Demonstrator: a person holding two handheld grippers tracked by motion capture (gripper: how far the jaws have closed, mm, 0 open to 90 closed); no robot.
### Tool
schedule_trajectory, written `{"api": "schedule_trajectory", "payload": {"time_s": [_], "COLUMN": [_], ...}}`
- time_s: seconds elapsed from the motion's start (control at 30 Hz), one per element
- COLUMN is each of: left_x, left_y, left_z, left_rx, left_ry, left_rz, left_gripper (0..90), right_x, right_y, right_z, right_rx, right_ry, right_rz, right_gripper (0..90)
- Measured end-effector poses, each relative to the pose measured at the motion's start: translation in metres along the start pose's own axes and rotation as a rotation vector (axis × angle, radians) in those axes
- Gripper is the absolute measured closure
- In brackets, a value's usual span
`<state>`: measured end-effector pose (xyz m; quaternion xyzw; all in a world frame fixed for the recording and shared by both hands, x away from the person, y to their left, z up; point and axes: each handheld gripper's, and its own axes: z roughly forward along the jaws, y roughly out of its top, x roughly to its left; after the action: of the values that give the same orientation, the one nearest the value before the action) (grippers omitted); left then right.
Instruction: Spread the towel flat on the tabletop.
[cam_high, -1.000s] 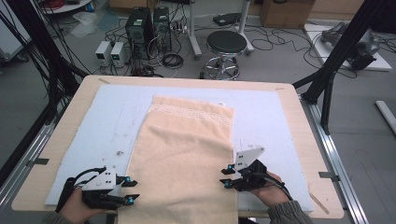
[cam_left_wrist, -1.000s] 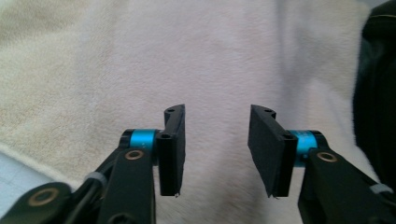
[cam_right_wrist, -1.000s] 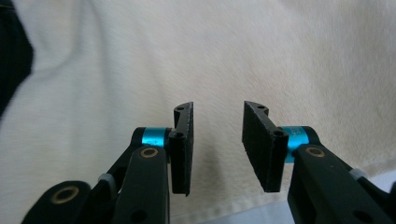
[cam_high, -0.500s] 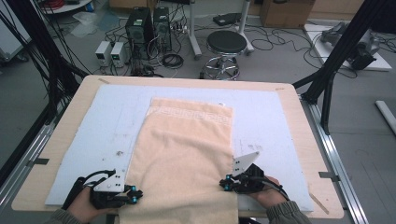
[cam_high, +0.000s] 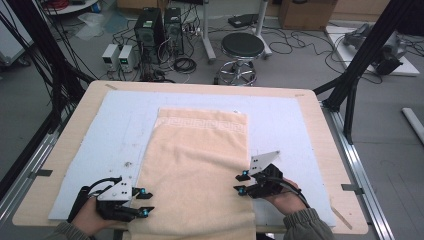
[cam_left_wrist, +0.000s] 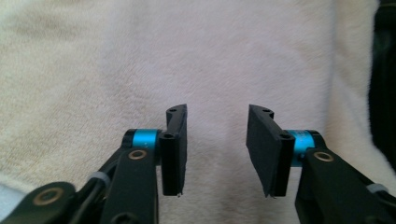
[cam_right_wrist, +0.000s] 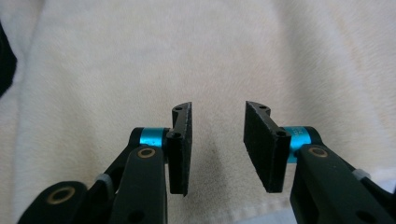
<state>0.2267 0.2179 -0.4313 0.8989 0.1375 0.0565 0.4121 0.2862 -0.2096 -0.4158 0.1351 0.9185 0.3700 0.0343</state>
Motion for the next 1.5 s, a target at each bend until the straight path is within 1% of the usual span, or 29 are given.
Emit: {"api": "schedule_trajectory", "payload": {"time_s": [0.03,0.07,0.1,0.13,0.17,0.2,0.27,0.3,0.33,0.37,0.43,0.47,0.53,0.57,0.63,0.67,0.73,0.8,0.87,0.93,1.0,1.03,1.1,1.13,1.27,1.33,1.4,1.43,1.5], "left_x": [0.0,-0.001,-0.001,-0.001,0.0,0.0,-0.001,-0.003,-0.004,-0.004,-0.005,-0.005,-0.006,-0.006,-0.005,-0.005,-0.006,-0.008,-0.01,-0.009,-0.007,-0.006,-0.002,0.0,0.009,0.015,0.022,0.026,0.031], "left_y": [-0.002,-0.003,-0.004,-0.004,-0.004,-0.004,-0.004,-0.004,-0.004,-0.004,-0.004,-0.005,-0.006,-0.007,-0.009,-0.01,-0.009,-0.009,-0.009,-0.009,-0.008,-0.006,-0.002,0.0,0.008,0.011,0.012,0.013,0.014], "left_z": [0.004,0.006,0.007,0.007,0.006,0.006,0.006,0.006,0.006,0.006,0.005,0.003,0.001,0.0,0.001,0.001,0.002,0.001,0.0,-0.002,-0.003,-0.003,-0.004,-0.004,-0.001,0.001,0.003,0.003,0.004], "left_rx": [0.021,0.024,0.014,0.012,0.012,0.011,0.015,0.013,0.011,0.014,0.012,0.016,0.001,-0.002,0.004,0.001,0.003,0.01,0.009,-0.005,-0.019,-0.035,-0.05,-0.062,-0.092,-0.105,-0.11,-0.115,-0.122], "left_ry": [-0.006,-0.008,0.0,-0.002,-0.005,-0.006,-0.006,-0.014,-0.016,-0.017,-0.029,-0.031,-0.025,-0.023,-0.018,-0.019,-0.019,-0.026,-0.031,-0.032,-0.012,0.003,0.031,0.045,0.105,0.13,0.144,0.161,0.174], "left_rz": [0.001,-0.003,0.012,-0.001,-0.011,-0.014,-0.011,-0.015,-0.012,-0.007,-0.013,-0.01,-0.015,-0.017,-0.026,-0.024,-0.026,-0.017,-0.017,-0.023,-0.025,-0.037,-0.036,-0.035,-0.049,-0.072,-0.089,-0.096,-0.109], "left_gripper": [57.4,58.4,59.3,63.3,67.4,71.8,75.8,77.5,78.5,78.5,78.1,77.1,73.6,71.3,70.6,71.6,73.8,75.0,74.9,74.8,73.0,70.8,67.4,65.8,60.2,57.4,54.7,54.4,52.2], "right_x": [0.0,0.0,0.0,0.0,-0.002,-0.002,-0.001,0.0,0.002,0.003,0.005,0.007,0.016,0.021,0.03,0.033,0.039,0.044,0.049,0.052,0.052,0.05,0.043,0.039,0.021,0.013,0.004,0.0,-0.007], "right_y": [-0.002,-0.005,-0.007,-0.01,-0.012,-0.014,-0.015,-0.015,-0.015,-0.015,-0.014,-0.014,-0.012,-0.012,-0.012,-0.012,-0.014,-0.016,-0.016,-0.013,-0.009,-0.008,-0.006,-0.005,-0.003,-0.002,-0.003,-0.004,-0.005], "right_z": [0.004,0.009,0.011,0.014,0.013,0.012,0.011,0.011,0.01,0.01,0.007,0.005,-0.001,-0.004,-0.006,-0.005,0.0,0.006,0.008,0.007,0.004,0.002,0.0,-0.001,-0.001,-0.002,-0.002,-0.002,-0.003], "right_rx": [0.017,0.041,0.053,0.042,0.023,0.016,0.019,0.024,0.032,0.031,0.027,0.012,-0.038,-0.057,-0.062,-0.047,0.007,0.06,0.064,0.062,0.039,0.012,-0.014,-0.025,-0.065,-0.081,-0.097,-0.107,-0.119], "right_ry": [-0.001,-0.005,-0.001,-0.004,-0.007,0.0,0.029,0.037,0.042,0.041,0.041,0.042,0.046,0.061,0.092,0.103,0.118,0.148,0.192,0.212,0.2,0.182,0.148,0.122,0.052,0.028,-0.003,-0.01,-0.032], "right_rz": [-0.001,0.01,0.02,0.023,0.031,0.045,0.04,0.023,0.008,0.004,0.014,0.004,-0.019,-0.029,-0.053,-0.061,-0.075,-0.091,-0.112,-0.132,-0.124,-0.116,-0.086,-0.08,-0.033,0.001,0.038,0.051,0.08], "right_gripper": [60.8,60.9,61.2,62.5,65.1,69.7,81.3,82.6,82.7,81.9,77.2,75.1,71.7,70.8,70.8,71.7,75.6,79.5,81.7,80.0,77.3,75.6,74.8,73.5,70.4,69.1,65.8,64.9,61.4]}}
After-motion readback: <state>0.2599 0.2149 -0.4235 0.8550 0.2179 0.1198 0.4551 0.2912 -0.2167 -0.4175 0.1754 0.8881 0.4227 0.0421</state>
